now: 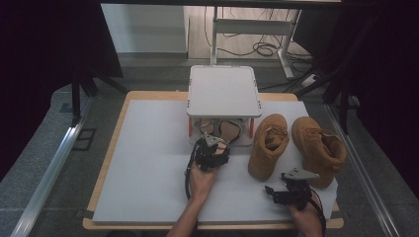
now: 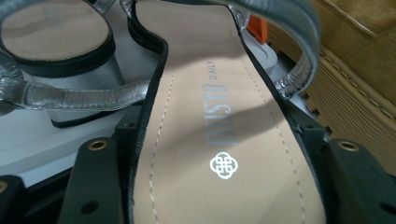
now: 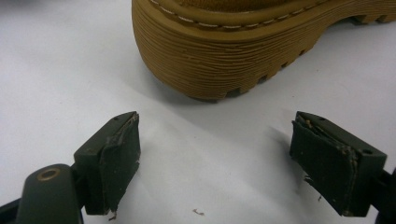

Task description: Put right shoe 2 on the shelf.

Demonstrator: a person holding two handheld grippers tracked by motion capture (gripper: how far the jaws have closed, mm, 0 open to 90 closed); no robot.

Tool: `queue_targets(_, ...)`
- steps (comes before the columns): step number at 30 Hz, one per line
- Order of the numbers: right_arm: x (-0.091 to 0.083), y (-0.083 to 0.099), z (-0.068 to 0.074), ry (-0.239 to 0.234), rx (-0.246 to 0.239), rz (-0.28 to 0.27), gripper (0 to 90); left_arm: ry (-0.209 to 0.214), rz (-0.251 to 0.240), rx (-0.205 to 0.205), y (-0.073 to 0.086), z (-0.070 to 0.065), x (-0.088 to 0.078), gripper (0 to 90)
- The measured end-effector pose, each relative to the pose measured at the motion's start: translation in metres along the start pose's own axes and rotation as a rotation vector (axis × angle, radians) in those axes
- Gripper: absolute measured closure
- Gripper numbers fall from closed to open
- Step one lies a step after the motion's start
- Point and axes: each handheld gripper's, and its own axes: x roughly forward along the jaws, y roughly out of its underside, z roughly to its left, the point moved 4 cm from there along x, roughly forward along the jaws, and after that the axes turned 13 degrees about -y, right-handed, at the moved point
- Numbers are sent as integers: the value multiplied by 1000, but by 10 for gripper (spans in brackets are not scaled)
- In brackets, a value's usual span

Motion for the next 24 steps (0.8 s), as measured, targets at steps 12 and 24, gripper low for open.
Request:
queue_targets(12,0,0,0,0,0,0,160,-47,0,-17,-9,-9,15,394)
queue_targets(24,0,0,0,0,1,0,160,-96,9,-20,-17,-15,32,393)
